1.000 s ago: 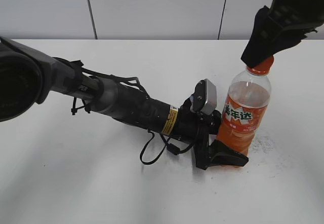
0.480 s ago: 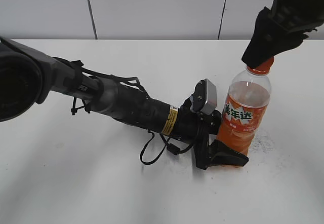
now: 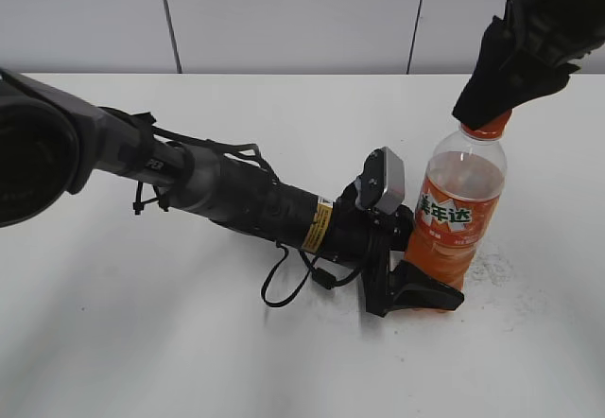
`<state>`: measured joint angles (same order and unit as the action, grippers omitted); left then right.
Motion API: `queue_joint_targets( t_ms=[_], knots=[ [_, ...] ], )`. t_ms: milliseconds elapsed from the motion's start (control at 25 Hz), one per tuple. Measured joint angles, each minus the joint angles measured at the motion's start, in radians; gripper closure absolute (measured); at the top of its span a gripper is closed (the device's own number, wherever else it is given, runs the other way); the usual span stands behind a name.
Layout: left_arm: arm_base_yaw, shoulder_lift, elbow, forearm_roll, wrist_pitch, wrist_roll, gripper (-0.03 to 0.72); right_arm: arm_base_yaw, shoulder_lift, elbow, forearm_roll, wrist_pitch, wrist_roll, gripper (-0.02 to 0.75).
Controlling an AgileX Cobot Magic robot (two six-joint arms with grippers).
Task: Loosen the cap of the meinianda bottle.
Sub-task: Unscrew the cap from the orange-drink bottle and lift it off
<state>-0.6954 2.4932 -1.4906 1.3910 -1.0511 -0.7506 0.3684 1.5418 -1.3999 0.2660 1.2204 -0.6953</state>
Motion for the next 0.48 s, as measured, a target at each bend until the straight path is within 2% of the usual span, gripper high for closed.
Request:
queue_joint_targets(
  t_ms=[480],
  knots=[
    [0.0, 0.0, 0.0, 0.0, 0.0, 0.0, 0.137, 0.0, -0.036, 0.0, -0.01, 0.003, -0.018, 0.467]
  ],
)
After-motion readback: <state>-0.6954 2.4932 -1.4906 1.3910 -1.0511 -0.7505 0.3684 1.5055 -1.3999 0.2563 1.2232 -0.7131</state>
